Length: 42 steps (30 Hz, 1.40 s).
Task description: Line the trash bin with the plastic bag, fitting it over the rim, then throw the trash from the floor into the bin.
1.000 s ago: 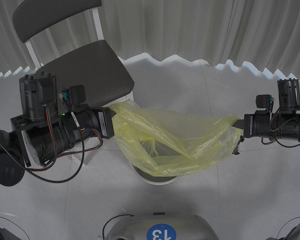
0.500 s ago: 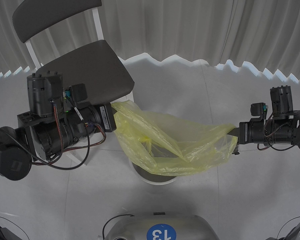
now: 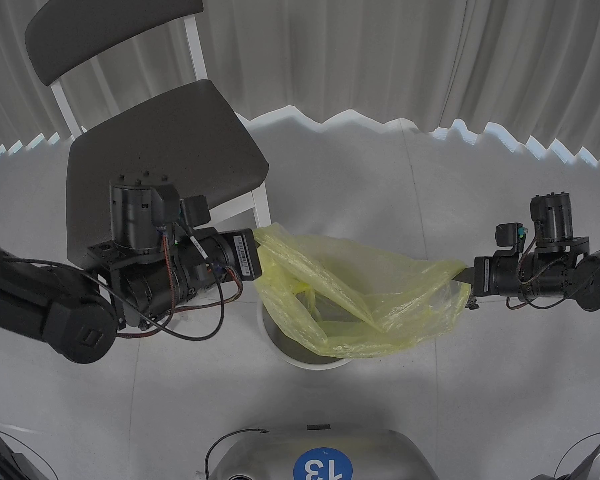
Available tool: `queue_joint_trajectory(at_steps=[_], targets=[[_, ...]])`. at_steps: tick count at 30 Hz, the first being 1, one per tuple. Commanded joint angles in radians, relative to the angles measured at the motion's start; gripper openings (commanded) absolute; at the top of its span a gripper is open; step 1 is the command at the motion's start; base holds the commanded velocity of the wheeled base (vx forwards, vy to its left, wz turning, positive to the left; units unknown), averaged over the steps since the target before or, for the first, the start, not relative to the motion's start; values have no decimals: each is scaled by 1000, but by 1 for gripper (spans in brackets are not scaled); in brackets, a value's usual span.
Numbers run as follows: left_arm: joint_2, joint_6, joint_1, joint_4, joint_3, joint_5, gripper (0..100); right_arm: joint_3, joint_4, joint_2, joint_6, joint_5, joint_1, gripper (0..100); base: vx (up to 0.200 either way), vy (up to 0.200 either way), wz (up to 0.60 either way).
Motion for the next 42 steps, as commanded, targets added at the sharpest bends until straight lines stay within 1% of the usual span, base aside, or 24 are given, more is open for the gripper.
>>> queue_joint_trajectory(at_steps=[1, 5, 9, 10, 12, 14, 21, 23, 26, 28, 31, 32, 37, 42], targets=[[87, -1, 23, -6, -7, -31, 0, 6, -47, 107, 26, 16, -14, 0, 0, 0, 0], [124, -3, 31, -8, -11, -36, 0, -6, -85, 165, 66, 37, -11, 0, 0, 0, 0], [163, -23, 32, -22, -25, -37, 0, -11, -111, 205, 75, 49, -4, 0, 0, 0, 0], [181, -49, 28, -49, -31, -36, 0, -11, -125, 216, 77, 49, -3, 0, 0, 0, 0], [209, -72, 23, -94, -37, -36, 0, -10, -144, 225, 81, 51, -3, 0, 0, 0, 0], [226, -72, 17, -111, -39, -36, 0, -6, -150, 226, 86, 51, -1, 0, 0, 0, 0], [222, -67, -15, -95, -28, -34, 0, 38, -151, 217, 88, 51, 2, 0, 0, 0, 0], [172, -64, -18, -68, -7, -34, 0, 70, -151, 168, 89, 49, 20, 0, 0, 0, 0], [106, -64, -17, 11, 10, -40, 0, 86, -141, 81, 88, 51, 26, 0, 0, 0, 0], [72, -64, -9, 61, 26, -57, 0, 87, -131, 32, 88, 51, 32, 0, 0, 0, 0], [66, -64, -6, 72, 30, -62, 0, 87, -125, 21, 88, 51, 37, 0, 0, 0, 0], [32, -64, 23, 112, 66, -86, 0, 72, -52, -47, 86, 51, 40, 0, 0, 0, 0], [2, -64, 86, 113, 122, -123, 0, 59, 13, -96, 83, 51, 14, 0, 0, 0, 0], [-40, -64, 103, 113, 196, -131, 0, 76, 24, -136, 78, 51, -12, 0, 0, 0, 0]])
